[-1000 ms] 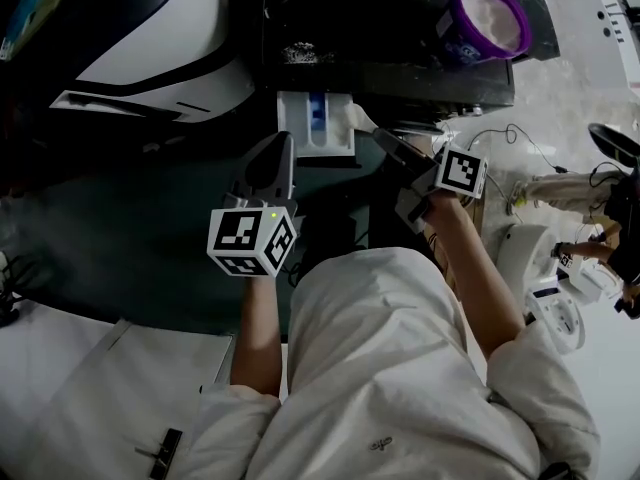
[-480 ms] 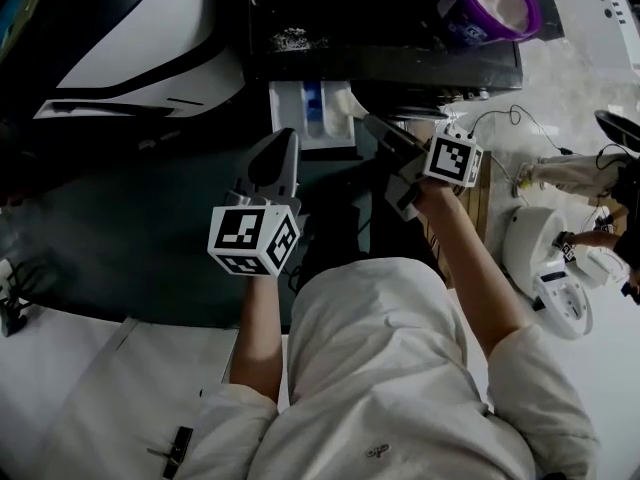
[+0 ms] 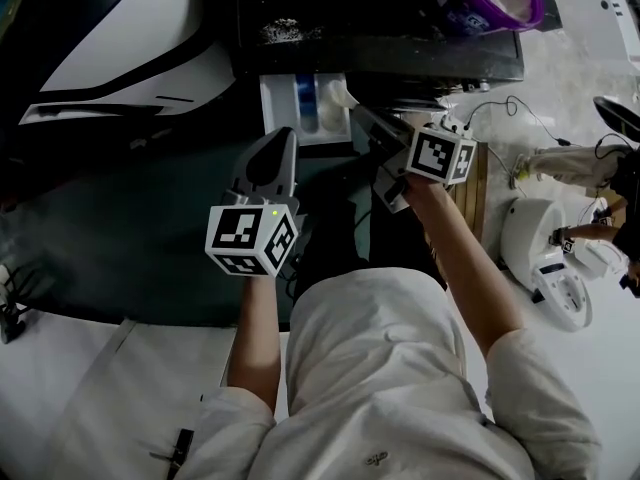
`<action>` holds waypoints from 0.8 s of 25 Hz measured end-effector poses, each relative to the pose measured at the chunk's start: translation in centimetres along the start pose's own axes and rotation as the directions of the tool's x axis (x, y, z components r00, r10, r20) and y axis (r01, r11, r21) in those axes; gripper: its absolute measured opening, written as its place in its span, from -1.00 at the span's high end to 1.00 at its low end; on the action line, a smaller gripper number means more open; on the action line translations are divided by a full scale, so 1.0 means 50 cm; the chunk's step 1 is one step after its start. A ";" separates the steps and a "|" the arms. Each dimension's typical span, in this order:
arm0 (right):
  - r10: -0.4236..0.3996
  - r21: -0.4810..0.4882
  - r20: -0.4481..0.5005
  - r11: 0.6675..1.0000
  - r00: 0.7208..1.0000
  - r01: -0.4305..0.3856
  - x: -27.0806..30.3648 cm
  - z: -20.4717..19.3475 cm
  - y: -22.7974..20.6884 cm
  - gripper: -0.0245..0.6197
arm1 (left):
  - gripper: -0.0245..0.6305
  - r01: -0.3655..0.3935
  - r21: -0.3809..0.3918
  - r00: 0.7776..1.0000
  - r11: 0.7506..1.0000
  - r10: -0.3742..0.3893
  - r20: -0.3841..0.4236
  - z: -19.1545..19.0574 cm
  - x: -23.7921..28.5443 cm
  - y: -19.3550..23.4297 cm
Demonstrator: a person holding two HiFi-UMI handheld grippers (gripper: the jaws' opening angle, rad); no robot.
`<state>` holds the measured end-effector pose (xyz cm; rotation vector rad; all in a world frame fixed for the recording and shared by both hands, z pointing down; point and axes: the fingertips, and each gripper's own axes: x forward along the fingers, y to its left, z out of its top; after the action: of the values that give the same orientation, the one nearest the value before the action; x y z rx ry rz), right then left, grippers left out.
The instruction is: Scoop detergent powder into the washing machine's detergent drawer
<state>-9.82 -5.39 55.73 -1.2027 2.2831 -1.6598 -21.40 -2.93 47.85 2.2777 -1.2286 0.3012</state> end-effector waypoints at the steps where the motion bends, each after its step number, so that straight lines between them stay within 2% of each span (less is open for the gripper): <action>1: -0.010 -0.020 0.007 1.000 1.000 0.010 0.002 0.001 -0.001 0.90 | 0.86 0.004 0.001 1.000 1.000 -0.004 -0.002 -0.003 0.001 0.000; 6: -0.050 -0.128 0.006 0.990 0.999 0.050 0.011 -0.002 -0.007 0.90 | 0.86 0.012 -0.002 1.000 1.000 -0.012 -0.006 -0.010 0.002 0.003; 12: -0.095 -0.256 -0.018 0.963 0.995 0.088 0.016 -0.011 -0.008 0.90 | 0.86 0.017 -0.009 1.000 1.000 -0.017 -0.011 -0.015 0.002 0.009; 17: -0.135 -0.369 -0.029 0.922 0.990 0.115 0.018 -0.014 -0.010 0.90 | 0.86 0.036 -0.002 0.999 0.999 -0.036 -0.019 -0.020 0.010 -0.004; 20: -0.166 -0.446 -0.027 0.884 0.986 0.136 0.019 -0.013 -0.011 0.90 | 0.86 0.045 -0.002 0.999 0.999 -0.045 -0.026 -0.027 0.013 -0.010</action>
<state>-10.48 -5.56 56.81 -1.4606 2.7758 -1.2624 -20.56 -2.42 49.06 2.2895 -1.1630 0.3123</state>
